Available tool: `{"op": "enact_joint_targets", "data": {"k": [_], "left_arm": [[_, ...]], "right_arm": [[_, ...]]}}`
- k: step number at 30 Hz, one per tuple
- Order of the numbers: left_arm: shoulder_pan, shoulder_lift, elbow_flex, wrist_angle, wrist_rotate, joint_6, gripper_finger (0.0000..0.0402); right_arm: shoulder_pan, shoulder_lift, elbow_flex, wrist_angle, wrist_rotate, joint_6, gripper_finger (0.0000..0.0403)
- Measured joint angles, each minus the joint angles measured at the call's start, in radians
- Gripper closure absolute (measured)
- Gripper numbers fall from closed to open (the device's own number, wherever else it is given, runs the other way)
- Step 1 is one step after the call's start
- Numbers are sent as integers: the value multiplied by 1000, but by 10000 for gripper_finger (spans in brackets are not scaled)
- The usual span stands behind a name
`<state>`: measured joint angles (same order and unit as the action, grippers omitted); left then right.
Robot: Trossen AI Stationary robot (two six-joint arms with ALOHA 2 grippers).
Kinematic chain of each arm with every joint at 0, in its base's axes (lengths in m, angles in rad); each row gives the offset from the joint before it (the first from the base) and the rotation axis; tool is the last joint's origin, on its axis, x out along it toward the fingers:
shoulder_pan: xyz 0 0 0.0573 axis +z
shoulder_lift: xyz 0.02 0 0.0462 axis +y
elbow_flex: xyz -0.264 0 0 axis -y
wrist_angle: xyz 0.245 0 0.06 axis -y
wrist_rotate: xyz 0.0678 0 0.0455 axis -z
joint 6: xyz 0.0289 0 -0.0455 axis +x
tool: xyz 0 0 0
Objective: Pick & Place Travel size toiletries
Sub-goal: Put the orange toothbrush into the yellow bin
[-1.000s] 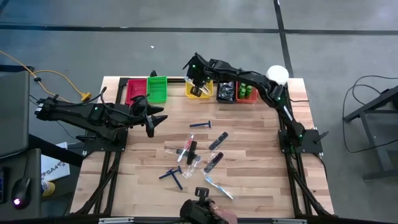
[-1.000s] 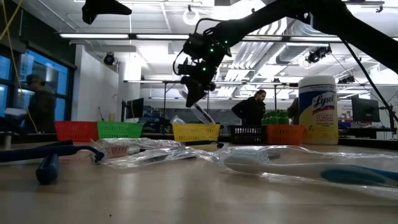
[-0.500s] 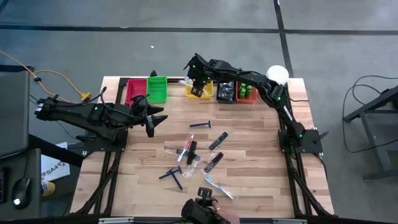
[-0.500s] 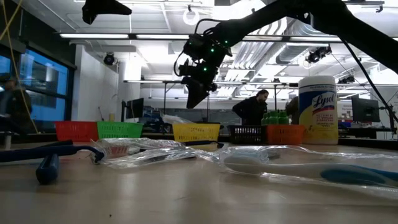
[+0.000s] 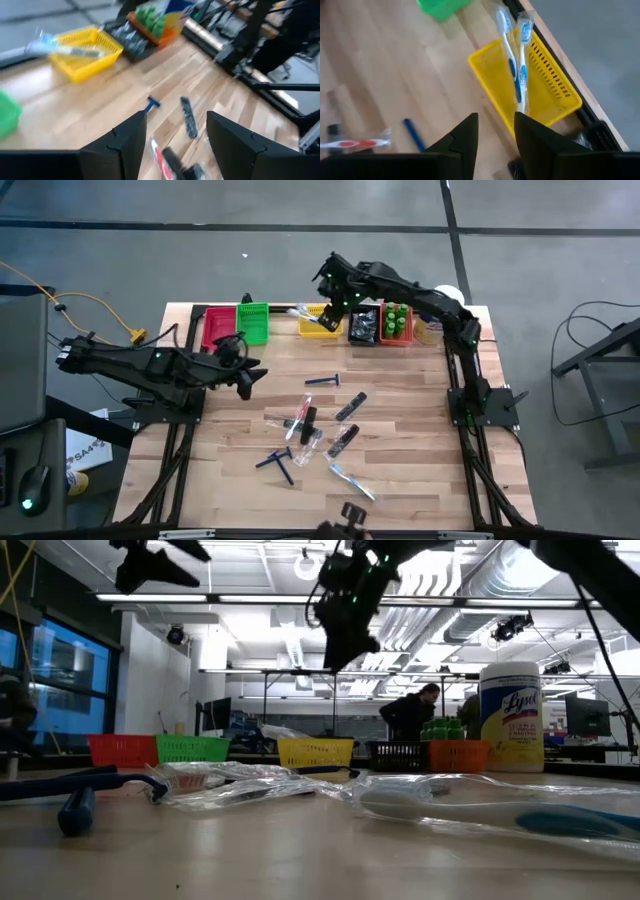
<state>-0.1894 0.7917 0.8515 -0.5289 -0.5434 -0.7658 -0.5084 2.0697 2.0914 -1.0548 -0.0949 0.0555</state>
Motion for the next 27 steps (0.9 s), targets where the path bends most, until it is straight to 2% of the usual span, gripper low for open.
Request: {"op": "enact_joint_targets", "data": {"k": [8,10,18,27], "left_arm": [[10,147,0,-52,39,-171,204],[41,192,-1,-72,104,-208,204],[203,385,-1,-71,474,-261,204],[220,550,0,9,668,-256,204]], "right_arm": [[81,-183,0,-66,143,52,286],[108,-220,0,-66,174,79,286],[221,-318,0,-124,295,176,286],[340,-336,0,-236,442,253,286]]}}
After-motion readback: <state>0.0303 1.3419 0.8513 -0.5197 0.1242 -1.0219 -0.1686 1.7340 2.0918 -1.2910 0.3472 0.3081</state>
